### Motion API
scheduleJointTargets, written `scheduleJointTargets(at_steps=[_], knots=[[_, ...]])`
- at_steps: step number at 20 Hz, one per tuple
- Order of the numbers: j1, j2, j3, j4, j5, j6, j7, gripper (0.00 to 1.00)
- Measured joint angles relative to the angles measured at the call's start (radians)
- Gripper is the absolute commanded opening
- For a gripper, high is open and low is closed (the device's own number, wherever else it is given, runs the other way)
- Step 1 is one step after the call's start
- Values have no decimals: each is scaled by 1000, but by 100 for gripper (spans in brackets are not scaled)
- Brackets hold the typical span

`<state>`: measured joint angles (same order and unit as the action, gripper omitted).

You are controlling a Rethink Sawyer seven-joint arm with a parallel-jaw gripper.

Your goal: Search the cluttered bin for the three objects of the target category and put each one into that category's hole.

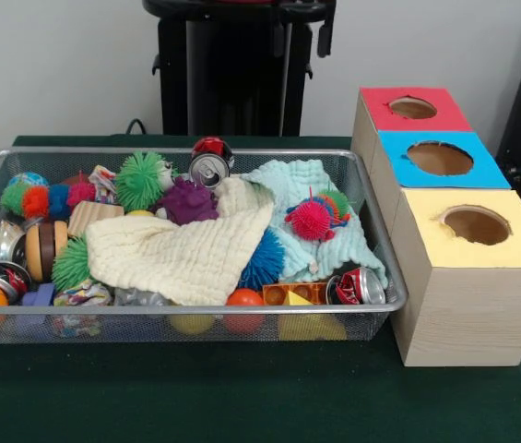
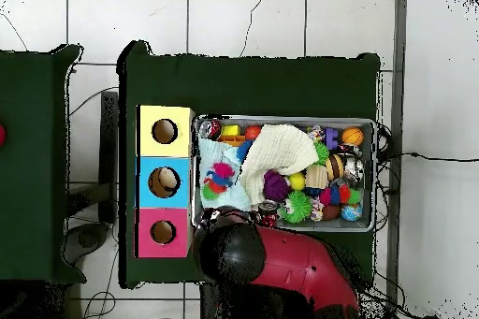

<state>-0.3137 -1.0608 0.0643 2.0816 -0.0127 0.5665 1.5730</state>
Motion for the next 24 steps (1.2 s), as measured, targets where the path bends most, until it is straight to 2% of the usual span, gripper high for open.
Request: scheduleJointTargets(at_steps=[5,14,24], knots=[[-52,43,39,-60,-29,0,0,100],[-97,167,86,-236,-119,1,0,100],[-138,255,131,-378,-145,8,0,100]])
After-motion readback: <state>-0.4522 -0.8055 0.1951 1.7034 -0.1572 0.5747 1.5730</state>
